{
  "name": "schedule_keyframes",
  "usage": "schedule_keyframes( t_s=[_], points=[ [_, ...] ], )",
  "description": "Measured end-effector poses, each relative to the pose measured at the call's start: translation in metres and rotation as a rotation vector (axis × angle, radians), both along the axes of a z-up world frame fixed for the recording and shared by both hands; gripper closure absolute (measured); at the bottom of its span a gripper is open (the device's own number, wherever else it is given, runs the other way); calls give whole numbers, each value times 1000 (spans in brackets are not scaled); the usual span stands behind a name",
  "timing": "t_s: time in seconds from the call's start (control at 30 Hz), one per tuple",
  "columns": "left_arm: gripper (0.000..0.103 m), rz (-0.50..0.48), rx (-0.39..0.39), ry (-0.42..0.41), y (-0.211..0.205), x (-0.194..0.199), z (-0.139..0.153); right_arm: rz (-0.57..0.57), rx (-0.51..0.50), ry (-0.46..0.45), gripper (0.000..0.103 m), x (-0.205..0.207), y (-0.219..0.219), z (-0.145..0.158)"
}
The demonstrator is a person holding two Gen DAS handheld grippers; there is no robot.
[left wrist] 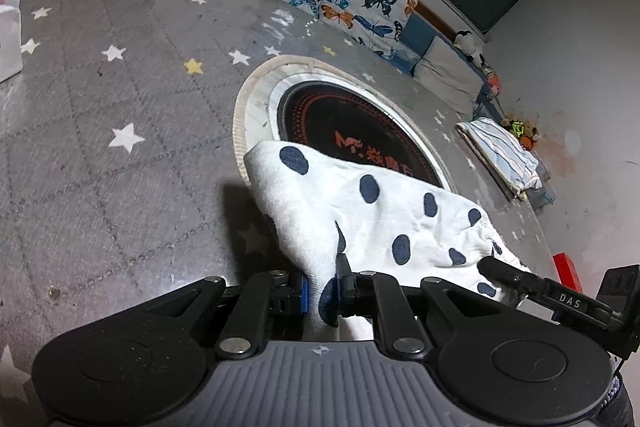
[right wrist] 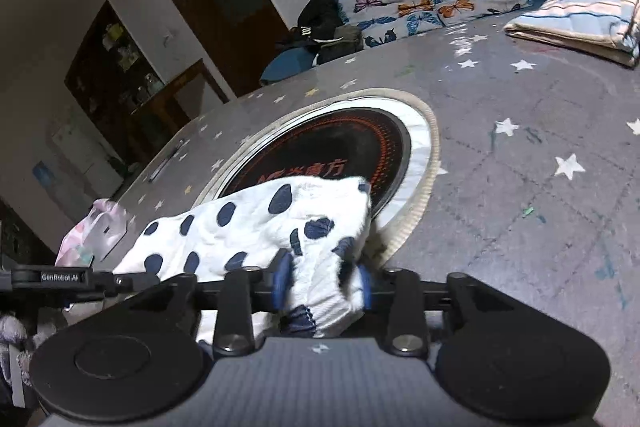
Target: Fold clothes
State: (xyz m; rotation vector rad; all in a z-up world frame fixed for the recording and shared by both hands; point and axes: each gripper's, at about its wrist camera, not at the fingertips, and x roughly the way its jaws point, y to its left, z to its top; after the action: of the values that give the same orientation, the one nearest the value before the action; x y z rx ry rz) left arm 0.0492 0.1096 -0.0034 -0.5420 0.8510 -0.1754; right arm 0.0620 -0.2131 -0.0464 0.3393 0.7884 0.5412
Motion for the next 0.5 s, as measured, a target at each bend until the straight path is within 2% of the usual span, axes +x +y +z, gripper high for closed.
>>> schedule_keyframes(
  t_s=[0.03, 0.1, 0.2, 0.3, 0.5],
  points=[
    [89, -1, 2, 2, 0, 0, -1, -4, 7, 7, 60, 1, 0, -3],
    [89, -2, 2, 2, 1, 0, -2, -12, 30, 17, 61, 1, -1, -8],
    [90, -1, 5, 0, 1, 0, -2, -8, 59, 31, 71, 0, 1, -10],
    [90, -4, 14, -8, -3, 0, 4, -9, 53, 4, 83, -5, 4, -4],
    [91, -38, 28, -47, -18, 9, 24, -32, 39, -58, 90, -14, -1, 19]
  ],
)
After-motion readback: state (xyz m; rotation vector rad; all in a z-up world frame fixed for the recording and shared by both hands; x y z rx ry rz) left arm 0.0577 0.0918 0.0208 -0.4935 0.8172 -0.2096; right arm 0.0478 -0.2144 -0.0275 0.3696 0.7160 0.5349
